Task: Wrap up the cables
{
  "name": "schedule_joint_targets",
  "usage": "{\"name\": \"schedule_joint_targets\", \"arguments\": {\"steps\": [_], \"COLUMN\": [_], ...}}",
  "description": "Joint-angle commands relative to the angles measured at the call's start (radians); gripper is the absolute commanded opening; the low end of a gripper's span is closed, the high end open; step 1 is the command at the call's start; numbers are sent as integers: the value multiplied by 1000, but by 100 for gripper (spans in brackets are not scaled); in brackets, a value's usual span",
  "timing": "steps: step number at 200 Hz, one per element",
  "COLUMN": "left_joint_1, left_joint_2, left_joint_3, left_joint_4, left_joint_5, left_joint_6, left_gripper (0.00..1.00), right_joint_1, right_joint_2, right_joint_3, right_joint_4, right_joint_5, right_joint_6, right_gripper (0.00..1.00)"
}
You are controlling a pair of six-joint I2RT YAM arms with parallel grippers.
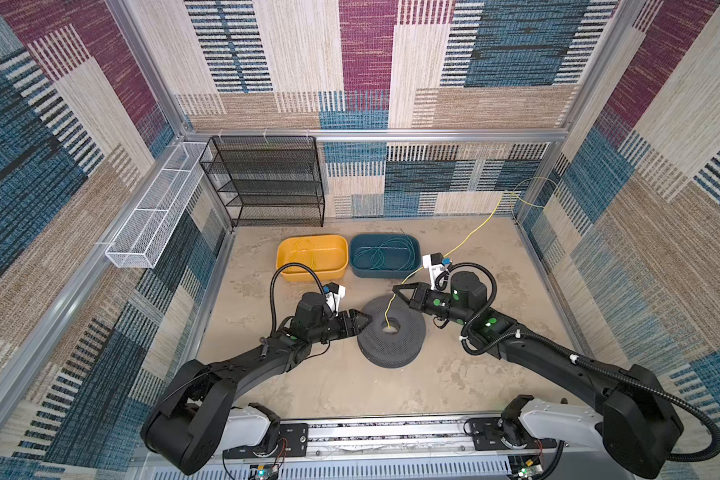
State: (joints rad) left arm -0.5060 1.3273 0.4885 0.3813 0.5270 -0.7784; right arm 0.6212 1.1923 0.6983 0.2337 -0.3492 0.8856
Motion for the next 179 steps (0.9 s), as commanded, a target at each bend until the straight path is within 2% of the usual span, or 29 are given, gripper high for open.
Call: {"name": "schedule_joint_targets", "arguments": {"steps": [1, 12, 36, 66, 92, 112, 160, 179], "left_joint_1": [1, 2, 1, 1, 3, 1, 1, 2], "left_joint_2": [42, 56, 40, -58, -169, -186, -64, -27], "left_joint_3": [-11, -15, -12, 19, 36, 50, 7, -21], "left_joint_4": [87, 104, 98, -27, -208, -325, -174, -61], "left_joint_5": [25, 28, 26, 8, -120, -213, -98, -46], "left_joint_6": [-15, -22, -15, 34, 102, 125, 71, 34], "left_gripper": [68, 64, 63, 64, 69, 69, 65, 65], "right_joint_1": [-4, -3, -5, -6, -7, -8, -8, -9], "right_joint_2": [-8, -8, -6, -12, -16, 2, 8, -4], "right_joint_3": [9, 10, 9, 1, -6, 6, 2, -10], "right_joint_4": [-8, -9, -7, -5, -4, -18, -4, -8], "right_joint_5": [23, 25, 25, 33, 43, 47, 55, 64], "right_joint_6": [-23, -24, -23, -23, -19, -24, -19, -19], "right_gripper": [0, 0, 0, 0, 0, 0, 0, 0]}}
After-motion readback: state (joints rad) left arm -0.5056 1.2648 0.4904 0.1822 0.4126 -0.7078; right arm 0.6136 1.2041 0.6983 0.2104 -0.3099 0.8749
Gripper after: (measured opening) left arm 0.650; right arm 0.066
